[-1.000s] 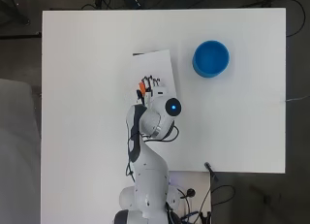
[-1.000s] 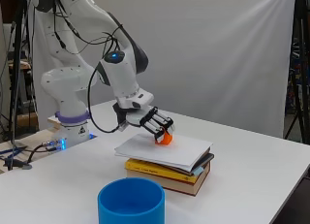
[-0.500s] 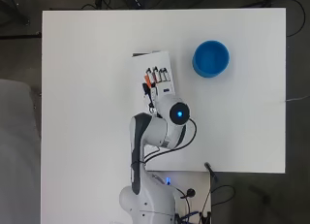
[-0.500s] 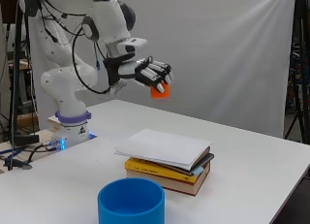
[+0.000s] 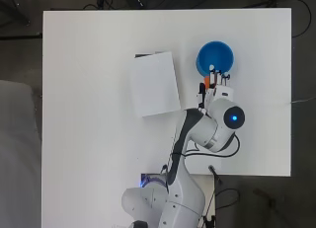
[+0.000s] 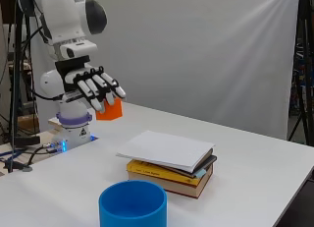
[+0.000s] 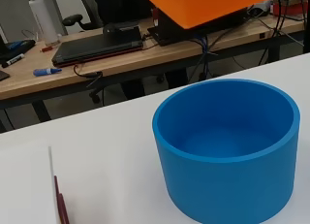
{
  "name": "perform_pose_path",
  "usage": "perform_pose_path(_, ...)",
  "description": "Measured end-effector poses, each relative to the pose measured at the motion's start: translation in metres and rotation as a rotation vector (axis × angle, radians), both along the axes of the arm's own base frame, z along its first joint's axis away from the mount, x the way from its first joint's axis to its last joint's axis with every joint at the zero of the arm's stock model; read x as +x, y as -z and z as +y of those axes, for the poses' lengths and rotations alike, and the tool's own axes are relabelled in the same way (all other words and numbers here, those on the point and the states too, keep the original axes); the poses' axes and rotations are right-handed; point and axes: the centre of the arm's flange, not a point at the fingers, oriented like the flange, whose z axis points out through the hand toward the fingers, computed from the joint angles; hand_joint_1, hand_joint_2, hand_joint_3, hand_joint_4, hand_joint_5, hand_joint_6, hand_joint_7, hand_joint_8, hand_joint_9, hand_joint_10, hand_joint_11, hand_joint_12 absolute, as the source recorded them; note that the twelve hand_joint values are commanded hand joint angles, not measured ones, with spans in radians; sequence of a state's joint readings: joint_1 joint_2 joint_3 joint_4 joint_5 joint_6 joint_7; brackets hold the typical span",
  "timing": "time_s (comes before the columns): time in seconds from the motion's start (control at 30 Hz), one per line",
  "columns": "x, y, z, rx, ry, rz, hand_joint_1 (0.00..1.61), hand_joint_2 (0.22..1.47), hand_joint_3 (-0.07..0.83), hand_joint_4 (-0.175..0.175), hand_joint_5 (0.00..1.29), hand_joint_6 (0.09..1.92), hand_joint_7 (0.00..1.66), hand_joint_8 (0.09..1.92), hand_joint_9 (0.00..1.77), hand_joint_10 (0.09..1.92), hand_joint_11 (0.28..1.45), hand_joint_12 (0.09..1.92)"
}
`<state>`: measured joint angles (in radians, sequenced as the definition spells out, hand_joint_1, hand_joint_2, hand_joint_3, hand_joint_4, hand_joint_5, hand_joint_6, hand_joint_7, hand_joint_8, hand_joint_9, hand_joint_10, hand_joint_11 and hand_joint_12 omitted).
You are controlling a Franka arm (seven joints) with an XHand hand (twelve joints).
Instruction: Teleoperate dual arm-hand system to pick and place objects
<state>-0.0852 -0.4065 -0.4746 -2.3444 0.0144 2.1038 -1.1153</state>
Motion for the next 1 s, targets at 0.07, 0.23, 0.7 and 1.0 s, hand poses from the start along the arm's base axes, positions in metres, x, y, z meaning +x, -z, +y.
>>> perform_pose_path(0.07,0.020,0.015,-0.014,0.008,0.012,0.035,0.97,1.13,-0.001,0.044,0.48,0.09,0.58,0.58,0.77,0.63,0.68,0.09)
perform_pose_path(0.23,0.067,0.065,-0.020,0.014,-0.009,0.151,0.98,1.12,0.000,0.042,0.46,0.09,0.73,0.13,0.91,0.23,0.68,0.09)
perform_pose_path(0.7,0.177,-0.001,-0.005,0.001,-0.066,0.120,1.59,1.09,0.000,-0.067,0.15,0.09,0.90,0.09,0.86,1.27,0.72,0.54)
perform_pose_path(1.0,0.237,0.054,-0.045,-0.064,-0.046,0.207,1.30,1.18,0.021,-0.043,0.24,0.09,0.68,0.09,0.85,0.42,0.70,0.09)
